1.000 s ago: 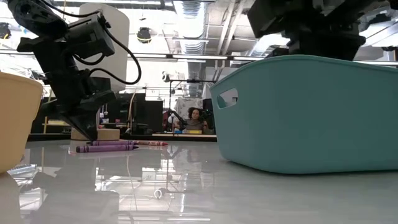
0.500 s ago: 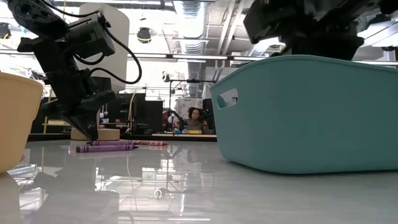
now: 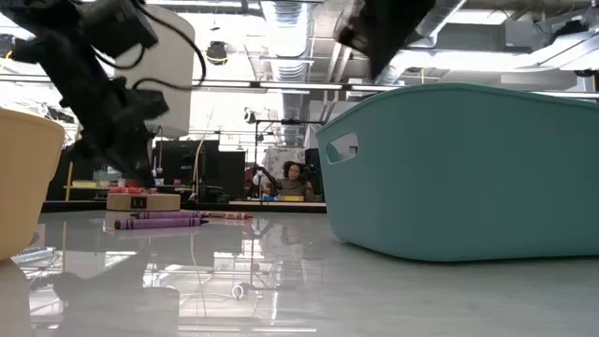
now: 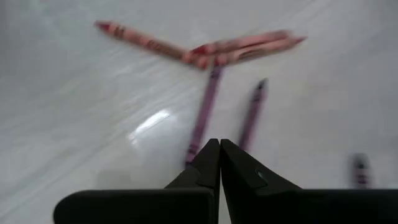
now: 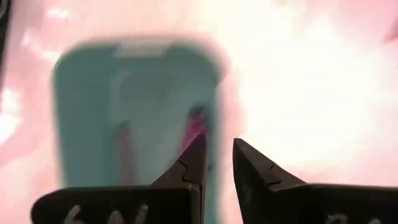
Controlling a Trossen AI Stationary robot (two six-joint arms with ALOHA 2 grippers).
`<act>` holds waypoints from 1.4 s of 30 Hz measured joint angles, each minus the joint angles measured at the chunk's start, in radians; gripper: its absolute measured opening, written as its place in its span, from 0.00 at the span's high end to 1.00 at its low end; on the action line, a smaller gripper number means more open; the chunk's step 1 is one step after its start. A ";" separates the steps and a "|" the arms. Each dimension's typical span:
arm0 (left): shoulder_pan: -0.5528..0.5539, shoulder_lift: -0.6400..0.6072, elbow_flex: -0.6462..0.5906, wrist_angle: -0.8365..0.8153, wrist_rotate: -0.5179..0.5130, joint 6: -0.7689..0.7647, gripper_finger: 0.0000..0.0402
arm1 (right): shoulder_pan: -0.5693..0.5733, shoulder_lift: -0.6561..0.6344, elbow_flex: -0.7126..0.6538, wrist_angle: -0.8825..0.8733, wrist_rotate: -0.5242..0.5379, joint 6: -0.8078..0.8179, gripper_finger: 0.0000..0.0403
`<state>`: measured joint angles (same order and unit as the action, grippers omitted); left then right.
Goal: Sort crayons
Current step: Put the red crayon into the yellow bin
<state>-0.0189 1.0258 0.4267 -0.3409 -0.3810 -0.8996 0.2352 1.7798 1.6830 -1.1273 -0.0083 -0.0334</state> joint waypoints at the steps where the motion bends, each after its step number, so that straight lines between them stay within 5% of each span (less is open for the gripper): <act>1: -0.012 -0.026 0.000 0.000 -0.004 -0.002 1.00 | -0.017 0.000 0.024 0.031 0.035 -0.024 0.82; 9: -0.132 -0.242 0.000 0.000 -0.041 -0.013 1.00 | -0.183 -0.001 0.059 0.321 0.092 -0.208 0.82; 19: -0.313 -0.437 0.000 0.087 -0.171 0.063 1.00 | -0.351 0.066 0.044 0.606 0.080 -0.211 0.76; 29: -0.390 -0.484 0.001 0.180 -0.214 0.181 1.00 | -0.369 0.266 0.043 0.793 0.060 -0.210 0.48; 42: -0.402 -0.484 0.001 0.175 -0.243 0.181 1.00 | -0.396 0.419 0.044 0.944 0.083 -0.096 0.47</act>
<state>-0.4206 0.5419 0.4274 -0.1661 -0.6235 -0.7186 -0.1610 2.1991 1.7272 -0.1834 0.0749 -0.1291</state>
